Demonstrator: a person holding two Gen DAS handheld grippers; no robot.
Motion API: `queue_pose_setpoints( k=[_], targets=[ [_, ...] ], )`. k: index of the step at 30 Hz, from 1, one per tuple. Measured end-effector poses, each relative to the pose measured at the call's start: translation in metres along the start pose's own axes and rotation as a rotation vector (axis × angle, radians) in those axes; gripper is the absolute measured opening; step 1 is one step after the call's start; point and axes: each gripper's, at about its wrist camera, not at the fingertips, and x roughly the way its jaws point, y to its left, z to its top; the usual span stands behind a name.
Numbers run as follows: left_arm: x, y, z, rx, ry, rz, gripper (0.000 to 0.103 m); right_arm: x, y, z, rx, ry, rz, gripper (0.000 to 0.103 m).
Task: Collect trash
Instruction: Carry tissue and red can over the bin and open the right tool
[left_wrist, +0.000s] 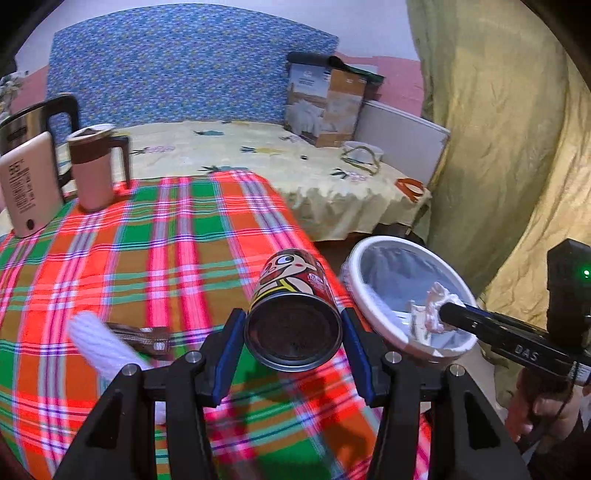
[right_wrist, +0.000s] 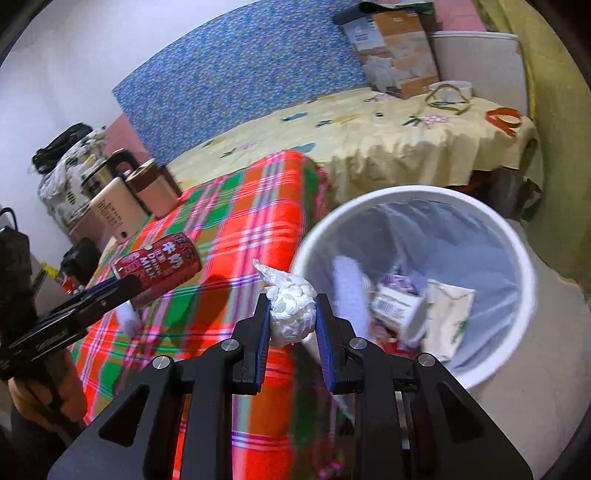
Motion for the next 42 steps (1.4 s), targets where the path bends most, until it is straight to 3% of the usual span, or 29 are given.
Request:
queue_pose_setpoints(
  k=[10, 29, 40, 42],
  targets=[
    [0.024, -0.058, 0.007, 0.064, 0.027, -0.1, 0.054, -0.011, -0.047, -0.001, 0.077, -0.023, -0.102, 0.025],
    [0.083, -0.115, 0.006, 0.151, 0.137, -0.18, 0.054, 0.0, -0.08, -0.003, 0.102, 0.042, -0.155, 0.029],
    [0.101, -0.122, 0.008, 0.131, 0.182, -0.212, 0.055, -0.004, -0.083, -0.003, 0.087, 0.04, -0.172, 0.04],
    [0.098, -0.121, 0.009, 0.13, 0.176, -0.218, 0.055, -0.007, -0.082, -0.004, 0.083, 0.033, -0.169, 0.046]
  ],
)
